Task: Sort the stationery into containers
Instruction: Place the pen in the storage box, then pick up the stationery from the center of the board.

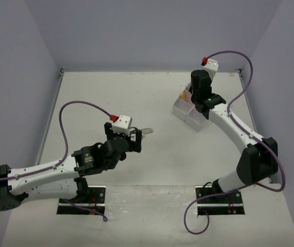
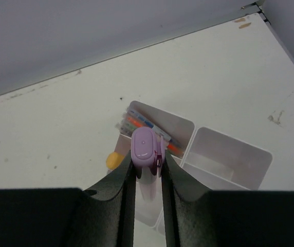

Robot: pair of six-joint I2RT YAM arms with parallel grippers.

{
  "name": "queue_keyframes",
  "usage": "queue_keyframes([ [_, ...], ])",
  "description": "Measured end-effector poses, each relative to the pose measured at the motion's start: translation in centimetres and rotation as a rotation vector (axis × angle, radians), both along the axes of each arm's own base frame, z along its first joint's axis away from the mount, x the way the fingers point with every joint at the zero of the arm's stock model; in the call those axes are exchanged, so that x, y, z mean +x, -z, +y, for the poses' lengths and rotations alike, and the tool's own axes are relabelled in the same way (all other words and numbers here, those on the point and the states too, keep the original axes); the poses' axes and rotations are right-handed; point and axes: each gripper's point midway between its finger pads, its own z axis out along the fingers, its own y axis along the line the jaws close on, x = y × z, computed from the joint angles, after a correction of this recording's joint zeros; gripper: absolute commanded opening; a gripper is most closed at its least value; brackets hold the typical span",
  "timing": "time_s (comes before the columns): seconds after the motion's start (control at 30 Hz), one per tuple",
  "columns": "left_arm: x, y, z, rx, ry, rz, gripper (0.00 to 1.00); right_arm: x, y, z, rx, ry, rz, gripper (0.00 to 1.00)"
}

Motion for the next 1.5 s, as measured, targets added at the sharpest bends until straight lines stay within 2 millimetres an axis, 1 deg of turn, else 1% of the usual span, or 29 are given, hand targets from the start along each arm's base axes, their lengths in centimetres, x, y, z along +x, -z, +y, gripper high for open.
queue_keyframes([
  [0.1, -0.4, -0.2, 0.9, -0.034, -0.005, -0.002, 1.0, 1.2, 2.2, -0.4, -0.06, 0.021, 0.04, 0.0],
  [0.17, -0.7, 0.1, 1.5, -0.044, -0.01, 0.003, 1.0, 1.7, 3.4, -0.3, -0.085, 0.019, 0.061, 0.0],
  [0.3, -0.8, 1.2, 1.7, -0.02, -0.017, 0.026, 1.0, 2.5, 4.6, 0.0, -0.103, 0.012, 0.07, 0.0],
  [0.4, -0.8, 1.9, 1.7, 0.004, -0.018, 0.037, 1.0, 2.9, 5.1, 0.1, -0.103, 0.011, 0.07, 0.05],
  [0.47, -0.8, 2.3, 1.6, 0.019, -0.02, 0.042, 1.0, 3.0, 5.6, 0.2, -0.106, 0.009, 0.077, 0.15],
  [0.5, -0.7, 2.6, 1.6, 0.027, -0.021, 0.045, 1.0, 3.1, 5.9, 0.3, -0.108, 0.009, 0.081, 0.35],
  [0.53, -0.7, 2.8, 1.6, 0.037, -0.023, 0.047, 1.0, 3.2, 6.3, 0.3, -0.111, 0.008, 0.088, 0.45],
  [0.6, -0.6, 3.4, 1.6, 0.057, -0.025, 0.054, 1.0, 3.4, 6.9, 0.4, -0.115, 0.006, 0.1, 0.59],
  [0.67, -0.6, 4.0, 1.5, 0.076, -0.026, 0.061, 1.0, 3.5, 7.4, 0.5, -0.117, 0.002, 0.11, 0.68],
  [0.73, -0.4, 4.7, 1.7, 0.093, -0.037, 0.072, 1.0, 3.4, 7.5, 0.7, -0.115, -0.003, 0.112, 0.7],
  [0.83, 1.0, 6.5, 2.5, 0.104, -0.085, 0.128, 1.0, 2.8, 7.3, 1.0, -0.108, -0.012, 0.107, 0.75],
  [0.93, 2.6, 8.6, 3.6, 0.119, -0.139, 0.195, 1.0, 1.4, 6.1, 1.7, -0.089, -0.043, 0.097, 0.83],
  [0.97, 3.0, 9.3, 3.9, 0.132, -0.154, 0.213, 1.0, 0.9, 5.3, 2.0, -0.079, -0.056, 0.089, 0.86],
  [1.07, 3.2, 11.4, 3.4, 0.186, -0.136, 0.271, 1.0, -0.5, 2.2, 2.7, -0.036, -0.103, 0.042, 0.98],
  [1.17, 3.3, 13.3, 2.4, 0.25, -0.098, 0.337, 1.0, -1.9, -0.5, 3.5, 0.004, -0.178, 0.011, 0.99],
  [1.23, 3.8, 14.4, 1.9, 0.281, -0.084, 0.377, 1.0, -2.5, -1.6, 3.9, 0.022, -0.219, 0.003, 0.99],
  [1.3, 4.0, 15.1, 1.6, 0.302, -0.078, 0.403, 1.0, -2.9, -1.8, 4.7, 0.037, -0.268, 0.011, 0.99],
  [1.37, 4.0, 15.5, 1.5, 0.314, -0.073, 0.42, 1.0, -3.2, -1.4, 5.4, 0.047, -0.311, 0.032, 0.99],
  [1.5, 3.6, 15.8, 1.8, 0.329, -0.073, 0.436, 1.0, -3.9, -0.5, 6.4, 0.06, -0.376, 0.074, 0.99],
])
